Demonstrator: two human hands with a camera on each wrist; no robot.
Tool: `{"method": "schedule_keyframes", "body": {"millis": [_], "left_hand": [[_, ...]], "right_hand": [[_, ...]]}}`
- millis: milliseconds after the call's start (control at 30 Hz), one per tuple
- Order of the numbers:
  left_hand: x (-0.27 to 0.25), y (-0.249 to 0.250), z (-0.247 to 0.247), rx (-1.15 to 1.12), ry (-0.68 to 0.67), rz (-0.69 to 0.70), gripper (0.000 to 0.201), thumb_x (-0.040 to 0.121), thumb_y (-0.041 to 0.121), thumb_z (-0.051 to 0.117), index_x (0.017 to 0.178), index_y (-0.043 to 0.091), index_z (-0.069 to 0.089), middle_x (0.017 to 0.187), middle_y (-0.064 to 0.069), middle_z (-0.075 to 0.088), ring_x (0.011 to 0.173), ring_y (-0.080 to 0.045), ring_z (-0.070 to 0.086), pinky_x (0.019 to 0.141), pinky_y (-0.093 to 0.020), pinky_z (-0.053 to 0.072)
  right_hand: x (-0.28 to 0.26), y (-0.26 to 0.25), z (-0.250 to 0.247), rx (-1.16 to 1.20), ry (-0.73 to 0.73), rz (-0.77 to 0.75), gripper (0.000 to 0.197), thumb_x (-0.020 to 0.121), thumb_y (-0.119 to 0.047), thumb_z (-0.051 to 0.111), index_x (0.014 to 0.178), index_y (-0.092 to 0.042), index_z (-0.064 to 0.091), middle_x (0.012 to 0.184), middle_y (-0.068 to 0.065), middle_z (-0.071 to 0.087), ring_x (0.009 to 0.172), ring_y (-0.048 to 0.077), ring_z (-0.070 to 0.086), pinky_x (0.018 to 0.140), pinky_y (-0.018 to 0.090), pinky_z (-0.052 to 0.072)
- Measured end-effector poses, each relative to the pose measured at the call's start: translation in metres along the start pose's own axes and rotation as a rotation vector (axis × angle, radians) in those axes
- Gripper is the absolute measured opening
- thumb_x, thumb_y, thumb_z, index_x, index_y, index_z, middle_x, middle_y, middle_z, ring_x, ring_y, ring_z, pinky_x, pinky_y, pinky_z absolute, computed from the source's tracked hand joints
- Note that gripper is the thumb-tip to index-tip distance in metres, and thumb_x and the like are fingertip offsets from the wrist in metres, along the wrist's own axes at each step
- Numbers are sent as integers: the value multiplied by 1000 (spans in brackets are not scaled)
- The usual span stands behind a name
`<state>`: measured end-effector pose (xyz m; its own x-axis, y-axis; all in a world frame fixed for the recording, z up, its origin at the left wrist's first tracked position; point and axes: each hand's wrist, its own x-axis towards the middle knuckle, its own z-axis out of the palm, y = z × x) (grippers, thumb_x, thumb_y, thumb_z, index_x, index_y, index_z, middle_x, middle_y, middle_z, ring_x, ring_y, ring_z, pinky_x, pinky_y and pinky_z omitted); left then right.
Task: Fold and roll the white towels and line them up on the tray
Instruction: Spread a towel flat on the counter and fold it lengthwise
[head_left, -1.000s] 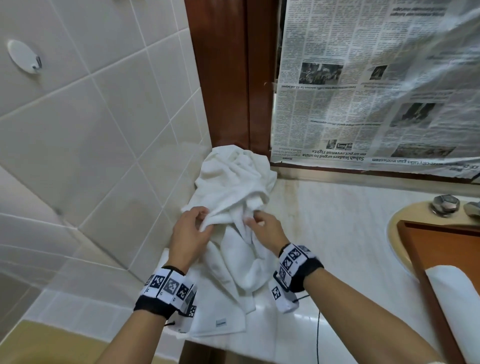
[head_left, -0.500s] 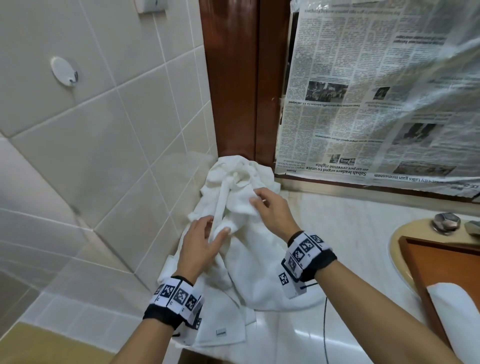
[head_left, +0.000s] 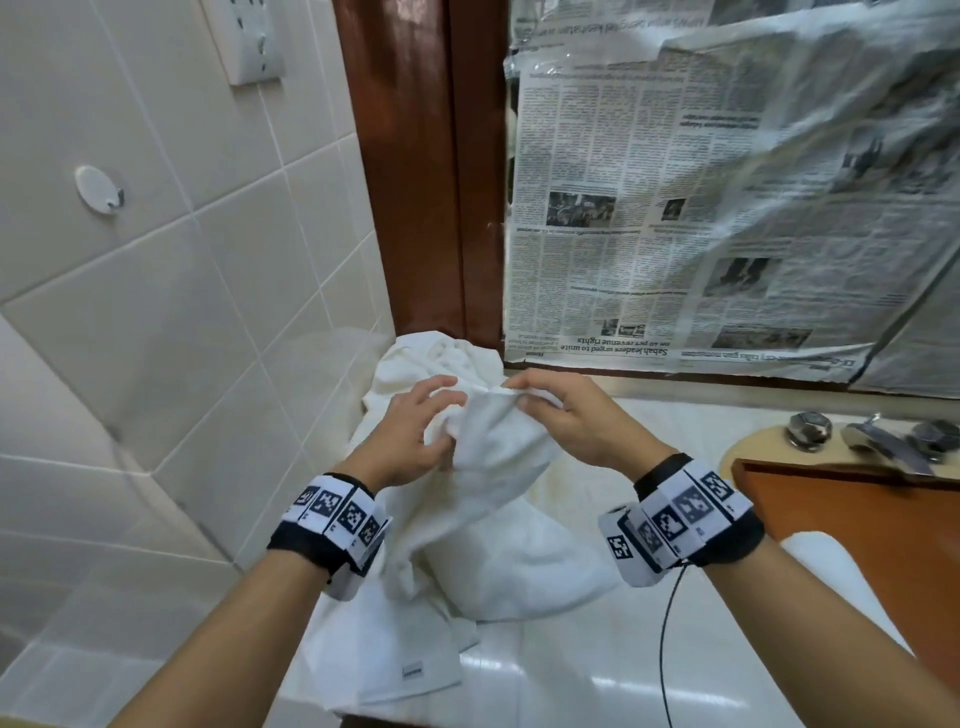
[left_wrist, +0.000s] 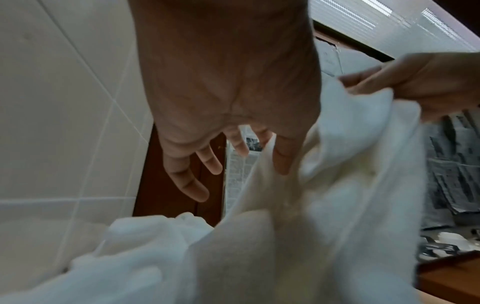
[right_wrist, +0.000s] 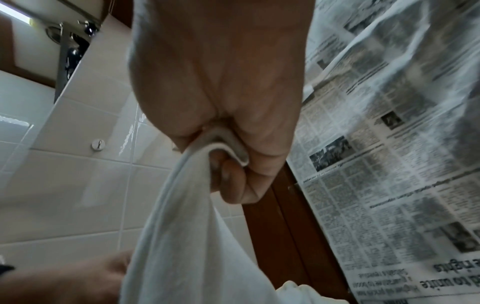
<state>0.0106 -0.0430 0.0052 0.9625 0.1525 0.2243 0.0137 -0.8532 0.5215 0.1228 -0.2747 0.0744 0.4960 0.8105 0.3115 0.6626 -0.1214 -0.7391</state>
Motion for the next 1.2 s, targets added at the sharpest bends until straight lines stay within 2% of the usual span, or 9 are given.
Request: {"method": "schedule_keyframes", "body": {"millis": [100,200,367,500,600,767,967,1067,1200], "left_hand": [[3,8,11,-33,12,20,11,93,38,59,104,38,59,122,12,63,112,-15,58,100,-47,45],[-4,23,21,-207,62,-75,5,102,24,54,105,27,56,101,12,66,96,-12,62,86,-38,52],[-13,64,22,-352,153,-60,6,102,23,52,99,28,52,74,8,60,64,-6,52,62,-25,40],[-16,111,26,-410,202,-19,12,96,26,63,101,27,53,97,13,62,84,-5,61,72,-25,50],[-27,151,44,-307,253,147,19,88,27,70,102,27,57,103,10,58,89,-12,59,72,-24,48],[-44,207,88,-512,25,100,37,83,50,75,110,29,62,112,13,63,102,-11,62,82,-37,55],[-51,242,115,-829,101,13,23,92,45,63,95,22,61,90,-10,66,87,-17,62,82,-55,52],[-56,251,110,-778,178,10,19,97,44,56,100,25,57,79,-5,60,73,-17,54,67,-41,45],[-65,259,108,-489,110,120,15,97,36,49,104,24,56,72,-5,58,64,-16,50,62,-34,41]], "right_hand": [[-21,0,-22,-3,-47,68,18,99,-13,56,110,-20,69,108,-12,68,103,2,61,90,17,44],[-47,8,-42,28,-50,202,18,97,-20,61,111,-26,68,110,-10,68,102,8,63,89,28,48],[-90,15,-66,-82,-49,256,9,94,-29,67,102,-25,68,98,-9,69,91,7,63,81,28,47],[-112,5,-87,-75,46,202,17,98,-30,62,88,-17,67,83,0,67,77,13,61,69,31,43],[-127,-9,-103,-53,103,149,19,100,-28,59,82,-23,65,73,-13,62,70,1,55,65,20,39],[-151,-27,-127,13,95,104,14,100,-26,59,96,-20,70,87,-11,68,84,3,60,75,20,42],[-194,-25,-153,205,103,141,22,100,-32,57,97,-12,64,84,26,56,75,21,50,71,37,36],[-215,-8,-156,153,-51,213,20,98,-36,60,98,-17,67,83,12,56,75,23,46,73,37,33],[-232,1,-132,90,-134,284,32,86,-42,75,114,-32,66,115,-7,64,95,13,65,78,20,47]]}}
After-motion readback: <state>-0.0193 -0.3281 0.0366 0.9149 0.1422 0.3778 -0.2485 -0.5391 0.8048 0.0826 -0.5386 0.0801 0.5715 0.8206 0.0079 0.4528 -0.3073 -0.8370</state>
